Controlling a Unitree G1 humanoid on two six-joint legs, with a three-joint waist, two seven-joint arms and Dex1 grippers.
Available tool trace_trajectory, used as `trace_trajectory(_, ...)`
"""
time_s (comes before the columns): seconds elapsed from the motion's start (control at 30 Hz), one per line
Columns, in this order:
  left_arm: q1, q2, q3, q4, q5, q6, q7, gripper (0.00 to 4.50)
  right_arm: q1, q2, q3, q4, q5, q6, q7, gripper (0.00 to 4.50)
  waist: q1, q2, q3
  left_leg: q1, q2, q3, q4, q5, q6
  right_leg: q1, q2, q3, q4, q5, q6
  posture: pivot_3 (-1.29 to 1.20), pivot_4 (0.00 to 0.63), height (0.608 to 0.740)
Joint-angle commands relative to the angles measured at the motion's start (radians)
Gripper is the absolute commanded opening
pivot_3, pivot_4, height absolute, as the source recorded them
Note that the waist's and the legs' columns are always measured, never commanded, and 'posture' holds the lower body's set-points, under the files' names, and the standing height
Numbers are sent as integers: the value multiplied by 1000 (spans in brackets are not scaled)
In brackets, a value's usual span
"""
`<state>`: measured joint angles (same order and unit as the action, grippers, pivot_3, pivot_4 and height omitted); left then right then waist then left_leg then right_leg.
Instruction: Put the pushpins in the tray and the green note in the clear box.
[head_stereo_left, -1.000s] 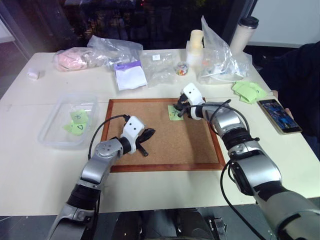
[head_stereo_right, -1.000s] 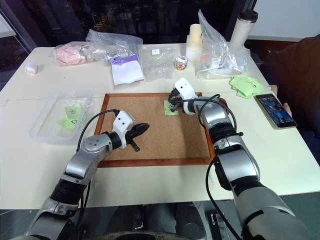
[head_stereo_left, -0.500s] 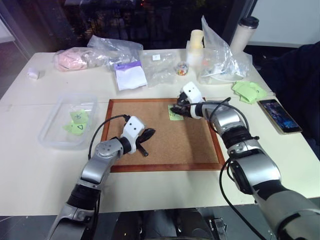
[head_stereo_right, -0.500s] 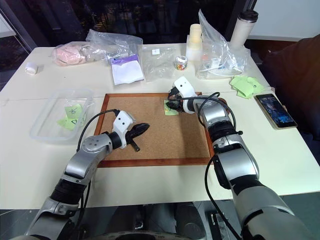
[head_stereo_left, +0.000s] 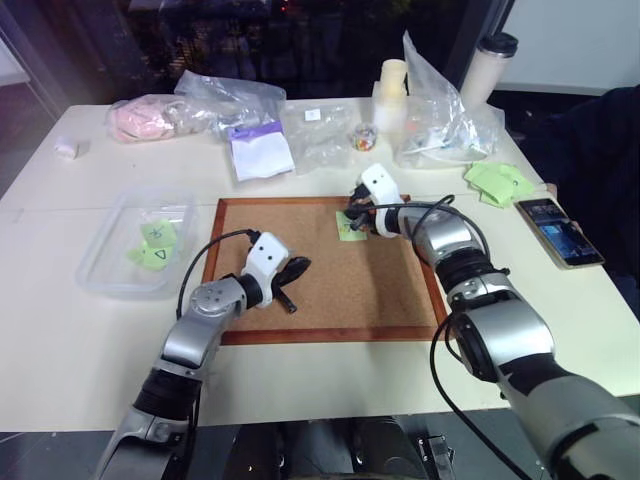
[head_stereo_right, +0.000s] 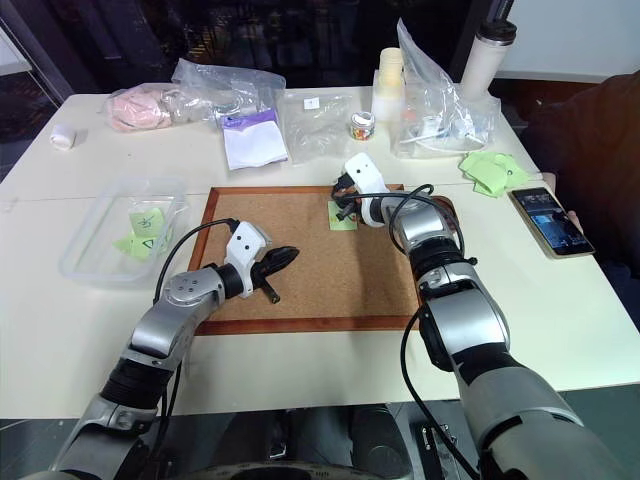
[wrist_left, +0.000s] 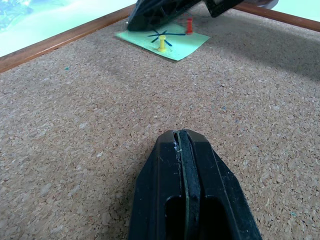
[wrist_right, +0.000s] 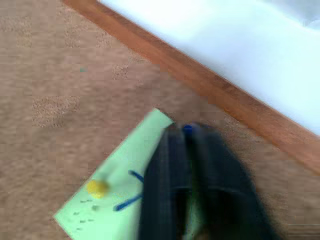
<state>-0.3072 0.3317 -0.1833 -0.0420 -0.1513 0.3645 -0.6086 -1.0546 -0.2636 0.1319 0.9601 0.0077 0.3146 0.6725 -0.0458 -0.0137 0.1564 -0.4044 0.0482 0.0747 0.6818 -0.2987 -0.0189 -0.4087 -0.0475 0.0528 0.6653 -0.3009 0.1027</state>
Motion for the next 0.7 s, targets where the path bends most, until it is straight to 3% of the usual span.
trace_trajectory(0.03, 32, 6, -21, 14, 17, 24, -3, 0, -22, 3, -12, -18, -3, -19, 7, 41, 0, 0, 0, 0, 0, 0, 0, 0, 0, 0, 0, 0, 0, 0, 0, 0, 150, 740)
trace_trajectory(0.2, 35, 4, -30, 20, 22, 27, -3, 0, -10, -15, -32, -112, 19, 20, 23, 41, 0, 0, 0, 0, 0, 0, 0, 0, 0, 0, 0, 0, 0, 0, 0, 0, 150, 740)
trace_trajectory(0.53, 35, 4, -51, 33, 40, 33, -3, 0, 103, -108, -125, -503, 77, 237, -23, 41, 3, 1, 0, -1, 0, -2, -1, 0, 0, -1, -1, 0, 0, 0, 0, 0, 150, 740)
trace_trajectory(0.7, 28, -1, -54, 47, 37, 28, -10, 0, 266, -214, -285, -748, 139, 402, -98, 41, 11, 0, 0, -2, 0, -3, -1, 0, 0, -1, -2, 0, -1, 0, 0, 0, 150, 740)
